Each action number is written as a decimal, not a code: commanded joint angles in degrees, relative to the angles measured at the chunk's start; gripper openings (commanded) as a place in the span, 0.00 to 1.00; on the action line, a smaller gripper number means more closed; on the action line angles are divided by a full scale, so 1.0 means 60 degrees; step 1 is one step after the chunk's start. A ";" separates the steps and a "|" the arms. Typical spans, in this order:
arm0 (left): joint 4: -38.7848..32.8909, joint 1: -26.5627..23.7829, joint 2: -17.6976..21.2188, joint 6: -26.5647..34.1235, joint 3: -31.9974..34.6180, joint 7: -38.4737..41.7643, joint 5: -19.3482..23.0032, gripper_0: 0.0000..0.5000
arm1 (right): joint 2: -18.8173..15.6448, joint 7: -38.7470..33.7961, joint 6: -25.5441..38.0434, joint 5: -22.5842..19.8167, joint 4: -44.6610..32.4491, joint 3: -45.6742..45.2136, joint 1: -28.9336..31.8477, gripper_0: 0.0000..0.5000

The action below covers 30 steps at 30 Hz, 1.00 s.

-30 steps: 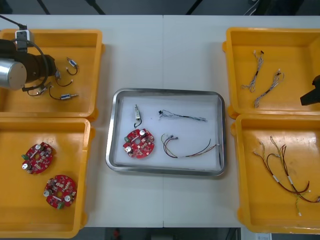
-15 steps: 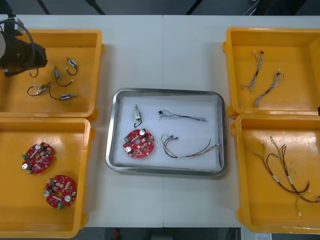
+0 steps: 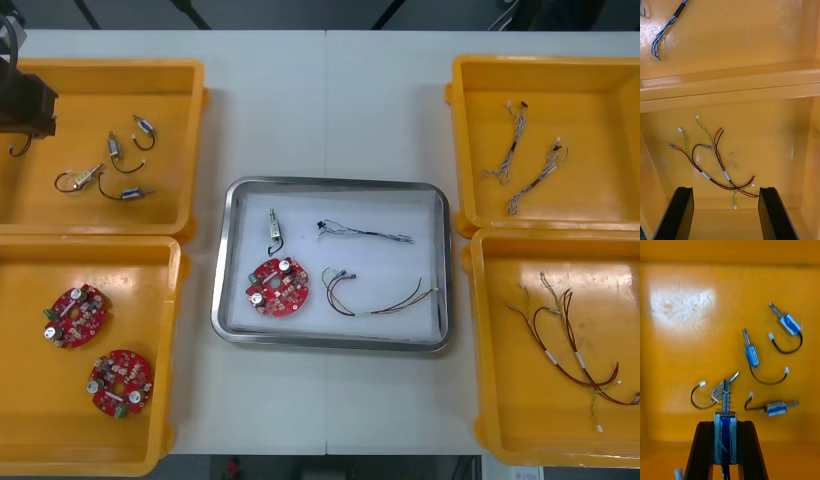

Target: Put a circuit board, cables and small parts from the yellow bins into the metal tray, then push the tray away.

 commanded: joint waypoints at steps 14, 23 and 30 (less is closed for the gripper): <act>-0.0810 -0.0857 0.0299 0.1843 0.0302 0.1553 0.0533 0.00 | -0.0424 -0.0177 -0.0083 0.0033 -0.0225 -0.0300 0.0127 1.00; -0.1953 -0.0857 -0.0507 0.2297 0.0287 0.3721 0.0489 0.00 | -0.0424 -0.0177 -0.0083 0.0033 -0.0225 -0.0300 0.0127 1.00; -0.2993 -0.0842 -0.1459 0.2473 -0.0328 0.5523 -0.0185 0.00 | -0.0424 -0.0177 -0.0083 0.0033 -0.0225 -0.0300 0.0127 1.00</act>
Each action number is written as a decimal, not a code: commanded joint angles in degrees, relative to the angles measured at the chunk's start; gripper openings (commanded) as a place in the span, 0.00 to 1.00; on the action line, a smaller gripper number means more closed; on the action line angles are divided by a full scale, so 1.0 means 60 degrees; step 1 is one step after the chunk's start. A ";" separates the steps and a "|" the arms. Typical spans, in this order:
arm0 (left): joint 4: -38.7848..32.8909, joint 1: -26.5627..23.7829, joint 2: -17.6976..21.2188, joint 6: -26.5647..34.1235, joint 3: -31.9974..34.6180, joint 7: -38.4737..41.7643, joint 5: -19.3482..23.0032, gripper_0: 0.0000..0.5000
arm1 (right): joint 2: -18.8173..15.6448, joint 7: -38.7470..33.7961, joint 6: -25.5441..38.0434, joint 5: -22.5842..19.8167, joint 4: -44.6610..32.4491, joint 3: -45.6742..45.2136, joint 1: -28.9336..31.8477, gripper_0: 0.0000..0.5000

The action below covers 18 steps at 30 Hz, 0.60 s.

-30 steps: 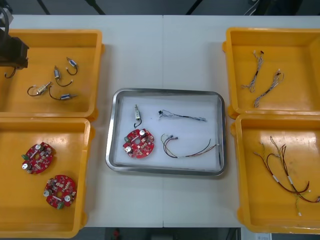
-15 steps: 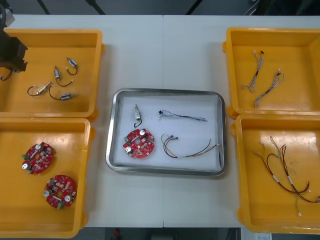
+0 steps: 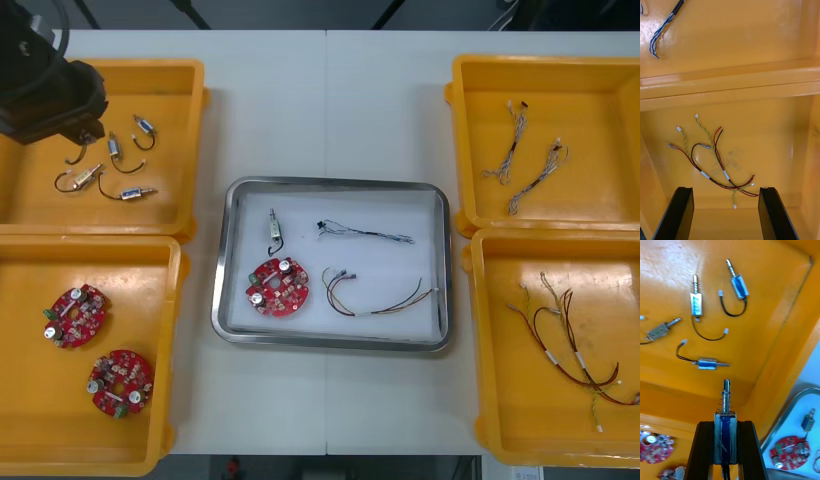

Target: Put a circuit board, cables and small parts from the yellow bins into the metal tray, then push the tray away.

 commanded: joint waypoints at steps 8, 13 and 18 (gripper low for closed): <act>-0.1676 -0.0444 -0.1873 0.0305 -0.0861 0.2054 -0.1428 0.00 | -0.0422 -0.0177 -0.0082 0.0033 -0.0221 -0.0300 0.0084 1.00; -0.2057 -0.0429 -0.2767 0.0729 -0.0935 0.3255 -0.1677 0.00 | -0.0422 -0.0177 -0.0082 0.0033 -0.0221 -0.0300 0.0084 1.00; -0.2276 -0.0429 -0.3543 0.0803 -0.1623 0.4061 -0.2585 0.00 | -0.0422 -0.0177 -0.0082 0.0033 -0.0221 -0.0300 0.0084 1.00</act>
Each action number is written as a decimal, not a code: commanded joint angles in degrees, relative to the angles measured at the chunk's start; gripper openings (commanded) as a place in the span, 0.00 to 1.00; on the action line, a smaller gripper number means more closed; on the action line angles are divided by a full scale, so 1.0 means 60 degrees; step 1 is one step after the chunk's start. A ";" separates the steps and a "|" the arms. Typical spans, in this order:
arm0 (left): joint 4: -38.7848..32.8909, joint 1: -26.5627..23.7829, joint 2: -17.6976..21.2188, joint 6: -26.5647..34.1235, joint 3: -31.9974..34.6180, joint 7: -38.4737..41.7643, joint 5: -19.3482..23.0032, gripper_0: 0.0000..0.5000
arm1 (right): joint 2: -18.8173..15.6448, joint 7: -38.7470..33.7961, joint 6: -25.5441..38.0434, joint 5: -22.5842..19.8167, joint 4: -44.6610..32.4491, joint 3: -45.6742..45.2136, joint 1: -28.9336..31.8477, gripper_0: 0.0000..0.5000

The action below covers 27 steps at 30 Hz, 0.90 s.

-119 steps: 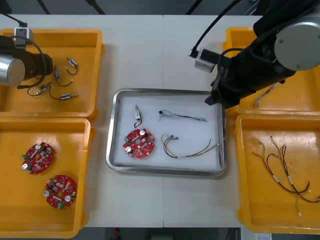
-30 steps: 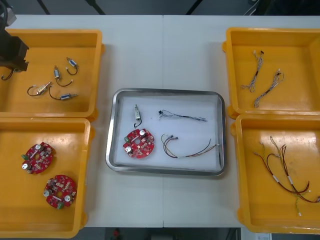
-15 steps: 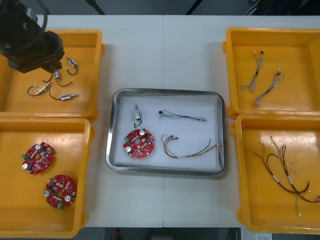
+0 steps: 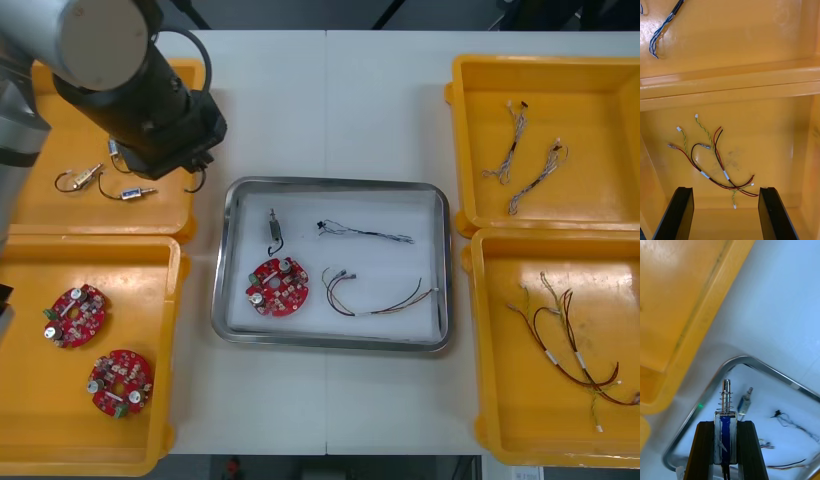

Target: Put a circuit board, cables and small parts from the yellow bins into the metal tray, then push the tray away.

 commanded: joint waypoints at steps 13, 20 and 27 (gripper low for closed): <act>-0.0445 0.0631 -0.2217 -0.1547 -0.2906 0.1213 -0.3195 0.00 | -0.0416 -0.0177 -0.0080 0.0033 -0.0219 -0.0300 0.0081 1.00; -0.0445 0.0880 -0.2510 -0.1942 -0.3506 0.1213 -0.3693 0.00 | -0.0416 -0.0177 -0.0080 0.0033 -0.0219 -0.0300 0.0081 1.00; -0.0387 0.1305 -0.2525 -0.2646 -0.4180 0.1198 -0.4572 0.00 | -0.0416 -0.0177 -0.0080 0.0033 -0.0219 -0.0300 0.0081 1.00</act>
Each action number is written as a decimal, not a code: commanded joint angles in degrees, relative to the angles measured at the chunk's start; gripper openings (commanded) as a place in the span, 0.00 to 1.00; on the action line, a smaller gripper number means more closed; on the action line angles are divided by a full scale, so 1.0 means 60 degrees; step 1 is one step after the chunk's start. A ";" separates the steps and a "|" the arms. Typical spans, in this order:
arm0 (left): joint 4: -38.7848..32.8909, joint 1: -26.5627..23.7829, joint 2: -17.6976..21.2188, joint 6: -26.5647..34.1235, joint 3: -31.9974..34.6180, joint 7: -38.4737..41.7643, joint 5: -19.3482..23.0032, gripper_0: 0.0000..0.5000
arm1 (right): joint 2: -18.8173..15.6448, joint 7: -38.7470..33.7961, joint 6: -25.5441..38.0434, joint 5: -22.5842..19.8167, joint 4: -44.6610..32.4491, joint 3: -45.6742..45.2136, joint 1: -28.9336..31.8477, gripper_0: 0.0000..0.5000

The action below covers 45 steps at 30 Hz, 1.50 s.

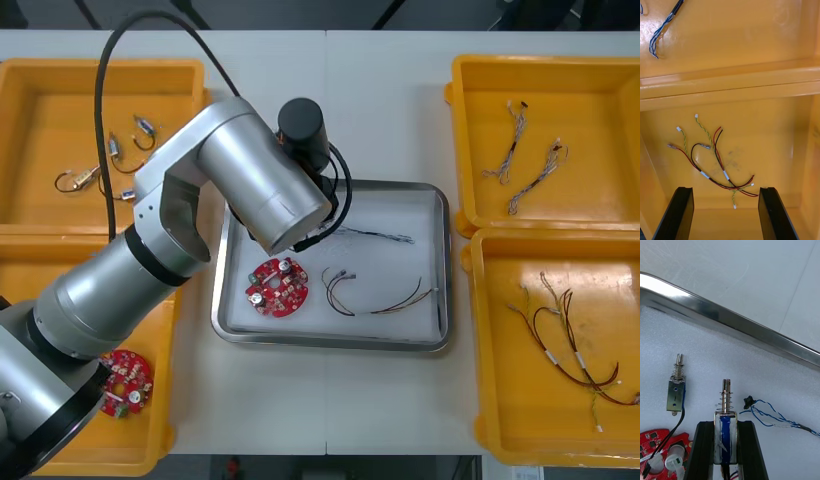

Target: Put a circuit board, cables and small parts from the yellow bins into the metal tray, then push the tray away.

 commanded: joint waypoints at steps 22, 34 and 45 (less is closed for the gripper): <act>0.0810 0.0367 -0.0190 -0.1348 -0.0800 0.0126 -0.1163 0.16 | -0.0415 -0.0177 -0.0080 0.0033 -0.0217 -0.0300 0.0080 1.00; 0.0356 0.0309 0.0015 -0.1129 -0.0756 0.0243 -0.1046 0.76 | -0.0415 -0.0177 -0.0080 0.0033 -0.0217 -0.0300 0.0080 1.00; -0.2134 0.0016 0.0586 0.0922 0.0401 0.0126 0.0521 0.89 | -0.0415 -0.0177 -0.0080 0.0033 -0.0217 -0.0300 0.0080 1.00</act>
